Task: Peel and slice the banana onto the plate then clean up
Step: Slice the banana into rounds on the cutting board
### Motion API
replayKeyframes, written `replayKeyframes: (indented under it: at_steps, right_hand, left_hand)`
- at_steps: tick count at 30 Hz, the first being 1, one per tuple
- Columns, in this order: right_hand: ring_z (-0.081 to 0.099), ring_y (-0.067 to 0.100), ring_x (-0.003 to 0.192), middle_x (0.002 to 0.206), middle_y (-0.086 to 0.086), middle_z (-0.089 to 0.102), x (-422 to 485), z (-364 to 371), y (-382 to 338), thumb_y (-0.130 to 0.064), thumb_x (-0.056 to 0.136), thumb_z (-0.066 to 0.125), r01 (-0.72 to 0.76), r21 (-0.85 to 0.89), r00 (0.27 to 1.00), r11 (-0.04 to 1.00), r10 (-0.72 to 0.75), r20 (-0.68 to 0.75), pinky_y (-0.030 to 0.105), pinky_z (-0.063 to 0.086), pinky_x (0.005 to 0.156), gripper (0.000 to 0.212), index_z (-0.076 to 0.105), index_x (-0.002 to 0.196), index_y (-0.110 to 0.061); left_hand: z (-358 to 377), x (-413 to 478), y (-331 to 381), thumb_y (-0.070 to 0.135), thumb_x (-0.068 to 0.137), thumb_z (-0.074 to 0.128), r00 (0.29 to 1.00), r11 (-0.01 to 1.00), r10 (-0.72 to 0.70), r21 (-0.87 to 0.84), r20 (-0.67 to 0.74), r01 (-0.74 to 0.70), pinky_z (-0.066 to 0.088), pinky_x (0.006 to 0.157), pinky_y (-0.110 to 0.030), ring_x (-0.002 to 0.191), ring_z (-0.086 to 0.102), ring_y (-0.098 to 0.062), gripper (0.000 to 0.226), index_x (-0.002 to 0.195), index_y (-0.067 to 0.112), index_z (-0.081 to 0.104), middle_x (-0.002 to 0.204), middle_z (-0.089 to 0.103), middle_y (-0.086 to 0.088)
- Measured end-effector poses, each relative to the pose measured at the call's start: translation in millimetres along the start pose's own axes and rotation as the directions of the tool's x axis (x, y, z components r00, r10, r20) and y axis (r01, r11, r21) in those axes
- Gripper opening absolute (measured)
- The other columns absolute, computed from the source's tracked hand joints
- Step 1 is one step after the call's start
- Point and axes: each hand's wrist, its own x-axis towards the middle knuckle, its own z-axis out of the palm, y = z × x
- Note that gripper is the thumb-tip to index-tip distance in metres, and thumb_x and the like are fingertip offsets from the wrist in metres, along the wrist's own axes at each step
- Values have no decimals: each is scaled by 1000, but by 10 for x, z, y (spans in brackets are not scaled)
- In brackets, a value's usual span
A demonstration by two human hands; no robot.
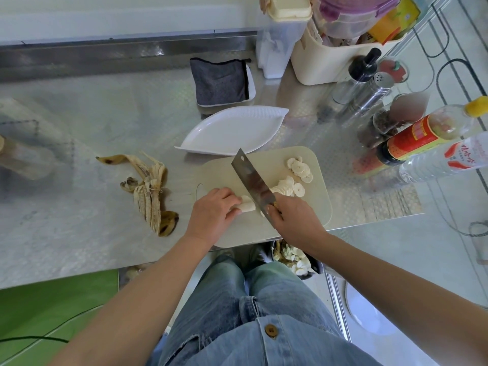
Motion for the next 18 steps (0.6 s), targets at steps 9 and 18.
replayKeyframes:
  at_steps: [9, 18]
  right_hand:
    - [48, 23, 65, 72, 5, 50, -75, -6, -19, -24, 97, 40, -13, -46, 996, 999, 17, 92, 31, 35, 58, 17, 41, 83, -15]
    - [49, 26, 59, 63, 6, 50, -41, -37, 25, -23, 95, 43, -29, 42, 1000, 999, 29, 9, 34, 37, 53, 20, 48, 81, -11]
  left_hand:
    - [-8, -4, 8, 18, 69, 83, 1000, 1000, 11, -7, -9, -11, 55, 56, -34, 76, 60, -19, 24, 90, 15, 71, 90, 65, 1]
    - [-5, -4, 8, 20, 69, 83, 1000, 1000, 5, -1, -13, -5, 54, 53, -32, 77, 61, -19, 24, 89, 15, 71, 91, 66, 1]
